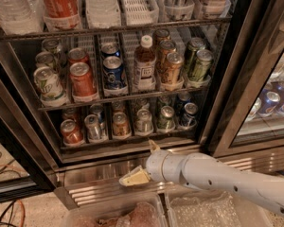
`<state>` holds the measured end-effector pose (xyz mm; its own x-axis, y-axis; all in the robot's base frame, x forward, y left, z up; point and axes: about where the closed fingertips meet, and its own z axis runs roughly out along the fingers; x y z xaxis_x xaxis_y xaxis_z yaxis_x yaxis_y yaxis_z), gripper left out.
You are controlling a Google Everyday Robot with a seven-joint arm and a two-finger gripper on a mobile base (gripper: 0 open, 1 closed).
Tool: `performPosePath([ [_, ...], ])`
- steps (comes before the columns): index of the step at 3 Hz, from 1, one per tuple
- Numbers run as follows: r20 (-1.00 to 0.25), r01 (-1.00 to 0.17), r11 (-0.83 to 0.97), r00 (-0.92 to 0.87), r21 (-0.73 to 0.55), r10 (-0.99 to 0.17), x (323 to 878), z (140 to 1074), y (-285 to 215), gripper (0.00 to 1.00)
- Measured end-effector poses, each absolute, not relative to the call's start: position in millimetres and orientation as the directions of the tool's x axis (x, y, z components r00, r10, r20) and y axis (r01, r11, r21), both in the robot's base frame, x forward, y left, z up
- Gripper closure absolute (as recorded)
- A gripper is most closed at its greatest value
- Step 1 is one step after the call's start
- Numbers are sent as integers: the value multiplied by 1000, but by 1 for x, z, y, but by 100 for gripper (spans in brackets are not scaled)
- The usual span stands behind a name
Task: Pick orange can from bottom shelf of fridge
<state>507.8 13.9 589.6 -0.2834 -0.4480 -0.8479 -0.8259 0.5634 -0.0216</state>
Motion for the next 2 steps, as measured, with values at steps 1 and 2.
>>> performPosePath([
  [1, -860, -837, 546, -258, -28, -440, 509, 593, 20, 0],
  [2, -903, -798, 602, -253, -7, -347, 524, 598, 23, 0],
])
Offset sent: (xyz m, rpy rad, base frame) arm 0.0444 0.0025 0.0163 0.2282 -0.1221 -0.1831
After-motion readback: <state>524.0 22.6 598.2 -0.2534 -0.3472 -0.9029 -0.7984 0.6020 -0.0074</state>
